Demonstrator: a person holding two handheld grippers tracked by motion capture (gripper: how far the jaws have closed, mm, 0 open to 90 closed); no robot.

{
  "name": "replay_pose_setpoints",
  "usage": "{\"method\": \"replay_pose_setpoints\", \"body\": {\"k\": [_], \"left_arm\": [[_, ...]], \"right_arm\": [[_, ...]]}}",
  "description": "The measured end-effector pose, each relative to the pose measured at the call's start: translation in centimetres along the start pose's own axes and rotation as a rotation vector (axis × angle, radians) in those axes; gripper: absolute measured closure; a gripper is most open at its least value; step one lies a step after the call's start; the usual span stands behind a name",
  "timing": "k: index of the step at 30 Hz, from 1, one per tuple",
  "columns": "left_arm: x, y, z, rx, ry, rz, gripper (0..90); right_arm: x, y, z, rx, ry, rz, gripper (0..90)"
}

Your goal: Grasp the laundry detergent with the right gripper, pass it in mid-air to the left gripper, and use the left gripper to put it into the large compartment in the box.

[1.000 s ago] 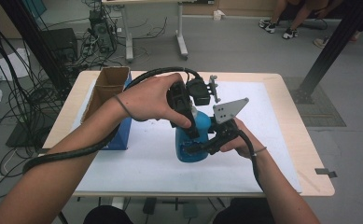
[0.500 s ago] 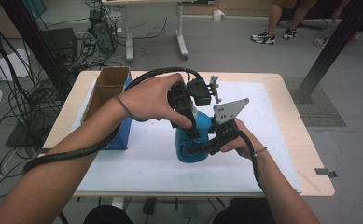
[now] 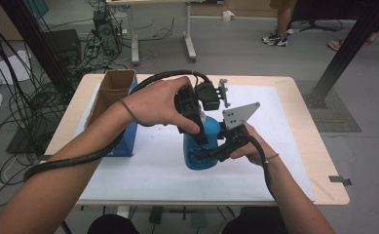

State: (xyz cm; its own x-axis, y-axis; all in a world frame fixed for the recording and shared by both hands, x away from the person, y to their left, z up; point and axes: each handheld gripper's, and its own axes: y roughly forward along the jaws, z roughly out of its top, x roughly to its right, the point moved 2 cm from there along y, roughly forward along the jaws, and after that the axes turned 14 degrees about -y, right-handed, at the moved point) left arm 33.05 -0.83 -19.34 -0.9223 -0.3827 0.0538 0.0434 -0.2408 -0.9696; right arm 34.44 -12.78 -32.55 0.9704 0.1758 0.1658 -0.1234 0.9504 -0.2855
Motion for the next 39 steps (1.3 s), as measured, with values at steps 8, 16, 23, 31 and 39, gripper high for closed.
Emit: {"method": "replay_pose_setpoints", "body": {"k": [8,16,23,31,39], "left_arm": [[-0.09,-0.04,-0.07,-0.006,0.002,-0.001,37.4],[-0.19,-0.04,-0.16,-0.006,-0.001,-0.002,37.4],[-0.29,-0.01,-0.12,-0.003,0.000,0.000,37.4],[-0.28,0.07,-0.10,-0.007,0.006,0.005,37.4],[-0.27,0.09,-0.03,-0.010,-0.002,0.013,37.6]], "right_arm": [[0.06,0.06,0.01,-0.002,-0.001,0.003,43.6],[0.13,0.18,0.01,-0.002,-0.001,0.004,43.6],[0.21,0.18,-0.02,-0.002,0.000,0.004,43.6],[0.24,0.18,-0.06,-0.009,-0.004,0.002,43.6],[0.33,0.26,-0.18,0.002,-0.004,-0.002,43.5]]}}
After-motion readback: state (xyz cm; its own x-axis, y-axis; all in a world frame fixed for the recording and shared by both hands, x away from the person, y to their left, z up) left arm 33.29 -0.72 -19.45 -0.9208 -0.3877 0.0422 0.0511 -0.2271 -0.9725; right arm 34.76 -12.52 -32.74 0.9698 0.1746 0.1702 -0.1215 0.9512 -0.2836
